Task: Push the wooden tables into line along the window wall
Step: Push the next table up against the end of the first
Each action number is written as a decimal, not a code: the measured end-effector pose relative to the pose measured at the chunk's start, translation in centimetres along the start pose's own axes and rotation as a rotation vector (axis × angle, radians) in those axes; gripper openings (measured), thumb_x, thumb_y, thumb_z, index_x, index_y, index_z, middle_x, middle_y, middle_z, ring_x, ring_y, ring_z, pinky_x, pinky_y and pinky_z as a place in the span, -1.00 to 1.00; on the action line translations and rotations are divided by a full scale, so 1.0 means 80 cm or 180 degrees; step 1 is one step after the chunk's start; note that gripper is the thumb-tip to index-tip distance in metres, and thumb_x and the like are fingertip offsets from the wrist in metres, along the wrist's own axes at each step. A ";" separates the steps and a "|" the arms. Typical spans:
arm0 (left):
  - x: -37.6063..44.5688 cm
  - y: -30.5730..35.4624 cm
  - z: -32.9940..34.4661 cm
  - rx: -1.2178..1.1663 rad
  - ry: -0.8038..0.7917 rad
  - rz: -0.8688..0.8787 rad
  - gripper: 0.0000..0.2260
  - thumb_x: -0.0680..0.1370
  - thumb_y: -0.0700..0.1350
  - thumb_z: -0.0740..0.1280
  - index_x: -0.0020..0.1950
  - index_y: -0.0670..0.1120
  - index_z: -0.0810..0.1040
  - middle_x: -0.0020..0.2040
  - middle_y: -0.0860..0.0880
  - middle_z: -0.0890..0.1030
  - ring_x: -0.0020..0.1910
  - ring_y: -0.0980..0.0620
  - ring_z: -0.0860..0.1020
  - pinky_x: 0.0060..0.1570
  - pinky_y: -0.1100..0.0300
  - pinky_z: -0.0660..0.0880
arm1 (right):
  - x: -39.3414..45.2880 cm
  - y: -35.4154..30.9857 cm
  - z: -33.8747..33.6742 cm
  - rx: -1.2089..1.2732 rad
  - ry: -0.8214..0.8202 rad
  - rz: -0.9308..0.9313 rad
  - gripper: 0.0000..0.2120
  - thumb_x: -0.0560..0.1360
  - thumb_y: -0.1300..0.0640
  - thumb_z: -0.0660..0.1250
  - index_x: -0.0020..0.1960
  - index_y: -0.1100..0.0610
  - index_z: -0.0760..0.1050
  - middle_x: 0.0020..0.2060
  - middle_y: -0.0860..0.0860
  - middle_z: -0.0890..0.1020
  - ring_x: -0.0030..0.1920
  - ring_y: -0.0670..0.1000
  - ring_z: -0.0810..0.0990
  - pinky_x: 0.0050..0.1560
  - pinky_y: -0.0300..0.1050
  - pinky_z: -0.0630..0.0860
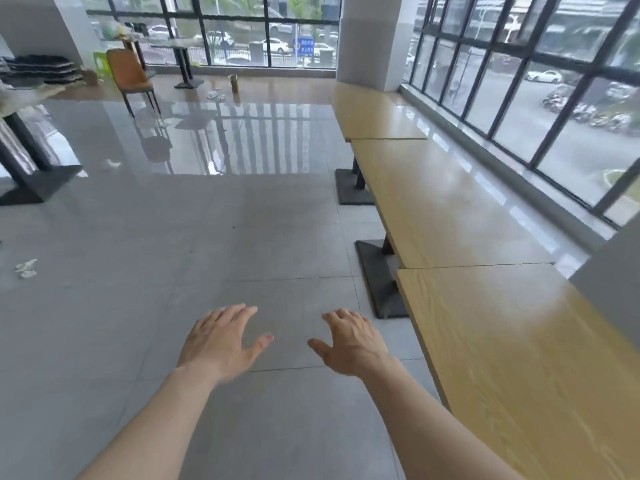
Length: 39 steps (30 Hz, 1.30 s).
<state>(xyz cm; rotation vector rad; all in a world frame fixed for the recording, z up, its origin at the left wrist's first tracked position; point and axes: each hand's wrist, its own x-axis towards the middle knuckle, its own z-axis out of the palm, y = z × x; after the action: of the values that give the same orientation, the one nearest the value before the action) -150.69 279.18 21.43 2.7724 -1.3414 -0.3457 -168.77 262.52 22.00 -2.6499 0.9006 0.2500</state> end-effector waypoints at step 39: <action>0.556 0.467 0.310 -0.0131 -0.0583 0.4733 -0.36 0.63 0.36 0.03 0.64 0.06 0.21 0.67 0.02 0.17 0.67 0.01 0.01 0.63 0.01 -0.12 | 0.209 0.363 0.213 0.0436 0.1794 0.4804 -0.30 0.62 -0.27 0.02 0.57 0.19 0.25 0.59 0.12 0.28 0.63 0.14 0.11 0.62 0.16 0.05</action>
<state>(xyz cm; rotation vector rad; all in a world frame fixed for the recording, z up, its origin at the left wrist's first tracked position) -158.12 222.70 -5.78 1.0603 -2.7682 -0.4505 -174.58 237.69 -5.63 -1.3577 2.7502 -0.2517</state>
